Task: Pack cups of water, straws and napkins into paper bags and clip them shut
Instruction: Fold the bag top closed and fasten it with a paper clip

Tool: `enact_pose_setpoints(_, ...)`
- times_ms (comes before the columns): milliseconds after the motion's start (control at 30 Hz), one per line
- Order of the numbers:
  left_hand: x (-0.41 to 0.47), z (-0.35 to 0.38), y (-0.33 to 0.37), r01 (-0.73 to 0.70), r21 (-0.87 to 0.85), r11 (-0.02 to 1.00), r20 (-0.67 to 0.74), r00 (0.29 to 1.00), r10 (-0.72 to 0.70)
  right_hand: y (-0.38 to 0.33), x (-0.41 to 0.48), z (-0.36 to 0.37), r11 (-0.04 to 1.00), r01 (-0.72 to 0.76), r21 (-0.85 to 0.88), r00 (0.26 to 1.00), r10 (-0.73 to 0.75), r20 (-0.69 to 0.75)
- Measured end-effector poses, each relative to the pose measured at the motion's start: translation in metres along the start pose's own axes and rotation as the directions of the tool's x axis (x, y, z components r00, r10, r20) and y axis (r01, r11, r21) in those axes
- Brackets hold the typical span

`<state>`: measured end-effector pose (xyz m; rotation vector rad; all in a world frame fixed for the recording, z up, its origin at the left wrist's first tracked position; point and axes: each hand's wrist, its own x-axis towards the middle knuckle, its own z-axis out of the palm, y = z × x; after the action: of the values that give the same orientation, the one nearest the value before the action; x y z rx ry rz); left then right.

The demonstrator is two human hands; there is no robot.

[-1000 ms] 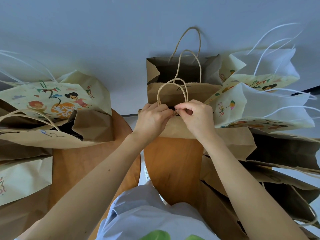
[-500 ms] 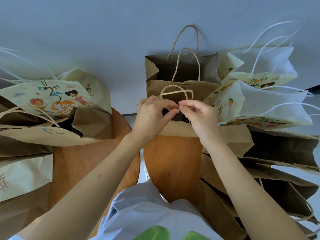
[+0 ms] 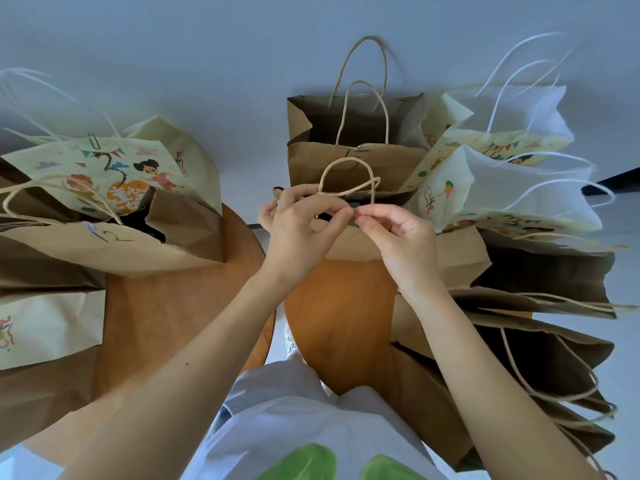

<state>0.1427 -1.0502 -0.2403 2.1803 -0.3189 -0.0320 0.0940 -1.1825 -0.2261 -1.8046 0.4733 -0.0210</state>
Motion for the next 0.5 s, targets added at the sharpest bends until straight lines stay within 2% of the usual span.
enact_pose_setpoints(167,-0.015,-0.004,0.009,0.098,-0.032,0.995,-0.007,0.995,-0.099,-0.002,-0.012,-0.005,0.993,0.086,-0.077,0.996,-0.084,0.030)
enact_pose_setpoints(300,-0.026,-0.003,0.014,0.090,-0.026,0.996,-0.030,0.995,-0.090,-0.003,-0.019,-0.009,0.985,0.133,-0.107,0.990,-0.127,0.055)
enact_pose_setpoints(400,-0.031,-0.006,0.012,0.109,-0.120,0.987,-0.068,0.991,-0.117,-0.002,-0.022,-0.014,0.977,0.158,-0.144,0.987,-0.152,0.053)
enact_pose_setpoints(500,-0.028,-0.015,0.010,0.172,-0.183,0.968,-0.104,0.976,-0.193,-0.001,-0.024,-0.025,0.991,0.121,-0.054,0.993,-0.120,0.017)
